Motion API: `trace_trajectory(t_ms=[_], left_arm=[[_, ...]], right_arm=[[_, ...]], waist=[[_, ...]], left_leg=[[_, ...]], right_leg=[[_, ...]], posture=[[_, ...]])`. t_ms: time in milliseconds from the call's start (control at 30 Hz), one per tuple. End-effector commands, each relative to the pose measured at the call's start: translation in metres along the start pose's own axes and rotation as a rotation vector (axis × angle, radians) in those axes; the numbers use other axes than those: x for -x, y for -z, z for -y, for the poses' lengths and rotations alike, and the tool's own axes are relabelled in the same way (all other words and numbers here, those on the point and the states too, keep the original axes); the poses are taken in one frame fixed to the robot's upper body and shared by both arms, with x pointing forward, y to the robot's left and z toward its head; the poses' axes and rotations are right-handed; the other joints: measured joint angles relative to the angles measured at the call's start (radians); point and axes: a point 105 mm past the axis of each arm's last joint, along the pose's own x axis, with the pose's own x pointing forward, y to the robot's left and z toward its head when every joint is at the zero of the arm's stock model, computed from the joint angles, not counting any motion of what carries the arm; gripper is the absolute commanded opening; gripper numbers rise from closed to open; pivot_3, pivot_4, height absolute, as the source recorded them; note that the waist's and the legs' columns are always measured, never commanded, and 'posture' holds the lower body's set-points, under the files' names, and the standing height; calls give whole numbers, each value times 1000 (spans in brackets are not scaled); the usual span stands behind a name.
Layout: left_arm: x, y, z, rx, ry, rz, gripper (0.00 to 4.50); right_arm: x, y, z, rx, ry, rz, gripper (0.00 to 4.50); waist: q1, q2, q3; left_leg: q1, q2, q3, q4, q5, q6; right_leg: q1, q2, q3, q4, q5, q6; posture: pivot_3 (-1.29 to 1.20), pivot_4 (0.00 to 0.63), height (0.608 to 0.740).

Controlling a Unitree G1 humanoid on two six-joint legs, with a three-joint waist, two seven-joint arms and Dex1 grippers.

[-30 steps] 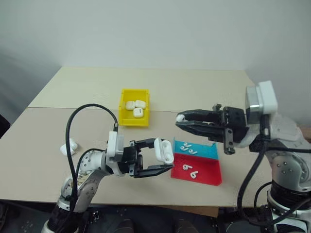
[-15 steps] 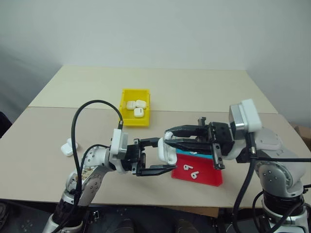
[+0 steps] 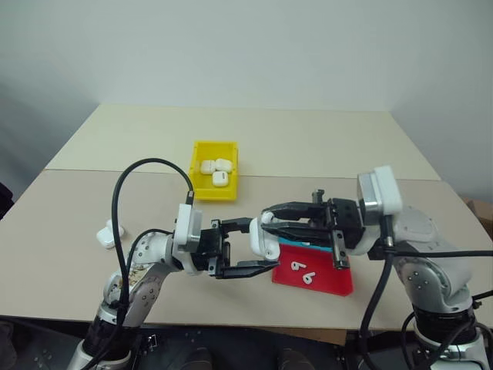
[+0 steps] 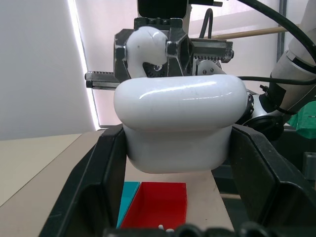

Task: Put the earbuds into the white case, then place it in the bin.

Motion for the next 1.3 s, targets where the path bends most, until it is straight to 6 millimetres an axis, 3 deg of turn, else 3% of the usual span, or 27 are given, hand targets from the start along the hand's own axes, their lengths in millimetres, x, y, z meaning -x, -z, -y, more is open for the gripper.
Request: trace_trajectory(t_ms=[33, 700, 900, 1100, 1200, 1300], left_arm=[[-1, -8, 1, -47, 6, 10, 2782], [0, -7, -3, -63, -15, 7, 2782], [1, -5, -4, -66, -20, -5, 2782], [3, -1, -4, -72, -29, -27, 2782], [16, 9, -2, -84, -44, -102, 2782], [35, 21, 4, -91, -50, -199, 2782]], right_arm=[[1, -2, -2, 40, -10, 1, 656], [4, 9, -2, 58, -17, -6, 656], [4, 12, -3, 104, -26, -26, 2606], [11, 7, -3, 140, -40, -36, 2606], [24, -4, 10, 146, -14, -89, 2606], [41, -1, 34, 127, 37, -321, 2606]], waist=[[0, 0, 0], [1, 0, 0], [1, 0, 0], [2, 0, 0], [0, 0, 0], [-3, 1, 1]], left_leg=[[0, 0, 0, 0, 0, 0], [0, 0, 0, 0, 0, 0], [0, 0, 0, 0, 0, 0], [0, 0, 0, 0, 0, 0], [0, 0, 0, 0, 0, 0], [0, 0, 1, 0, 0, 0]], right_leg=[[0, 0, 0, 0, 0, 0], [0, 0, 0, 0, 0, 0], [0, 0, 0, 0, 0, 0], [0, 0, 0, 0, 0, 0], [0, 0, 0, -1, 0, 0], [-1, 0, 1, -1, 0, 0]], posture=[[0, 150, 740], [0, 150, 740], [0, 150, 740], [0, 150, 740], [0, 150, 740], [0, 150, 740]])
